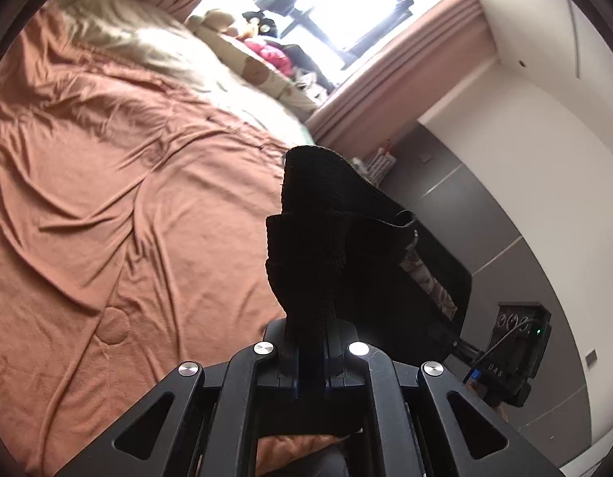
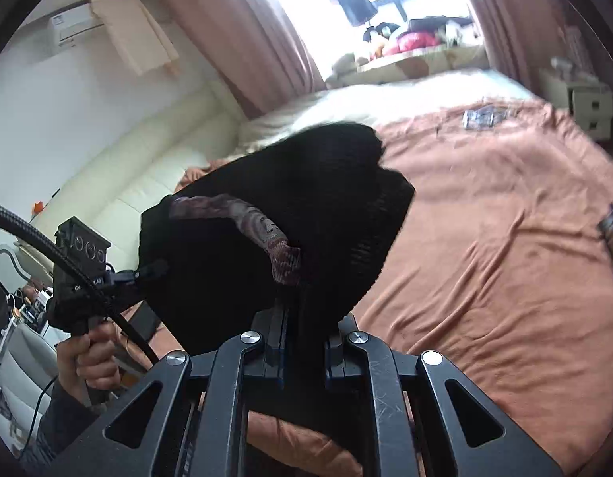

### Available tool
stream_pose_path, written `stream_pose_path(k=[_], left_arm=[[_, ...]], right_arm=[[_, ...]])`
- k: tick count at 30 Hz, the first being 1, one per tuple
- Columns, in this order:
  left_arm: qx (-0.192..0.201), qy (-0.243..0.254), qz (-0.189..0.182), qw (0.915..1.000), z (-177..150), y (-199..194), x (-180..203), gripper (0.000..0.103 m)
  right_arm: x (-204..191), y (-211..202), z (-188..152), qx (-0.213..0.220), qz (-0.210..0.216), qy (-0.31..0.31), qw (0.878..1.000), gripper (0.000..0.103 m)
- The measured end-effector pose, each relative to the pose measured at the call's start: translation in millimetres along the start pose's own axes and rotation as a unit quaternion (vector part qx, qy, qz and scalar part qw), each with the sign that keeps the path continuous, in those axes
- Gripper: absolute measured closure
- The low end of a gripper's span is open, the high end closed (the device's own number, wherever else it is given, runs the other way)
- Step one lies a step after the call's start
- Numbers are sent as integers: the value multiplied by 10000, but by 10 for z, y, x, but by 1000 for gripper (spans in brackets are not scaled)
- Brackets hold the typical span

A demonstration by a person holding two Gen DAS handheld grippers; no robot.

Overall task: Fold small clothes
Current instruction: 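Lift the strip end with both grippers and fold it over the strip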

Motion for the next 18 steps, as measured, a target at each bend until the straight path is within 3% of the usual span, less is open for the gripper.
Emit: stream_pose_path(k=[8, 18], left_arm=[[122, 693, -224, 9973, 31, -311, 1024, 95], [-238, 1394, -723, 9873, 18, 220, 2130, 95]], right_arm=[[-238, -1281, -14, 657, -295, -416, 9965, 94], [194, -2586, -455, 1204, -832, -362, 9886, 94]])
Point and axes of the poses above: each gripper's, at about its wrist camera, not at the fingertips, and y roughly the way its jaws point, x to its right, z to its top, the point moved 4 cm from there along y, roughly the way its jaws point, and after that the axes turned 10 degrees about -x, right-handed, at the moved point
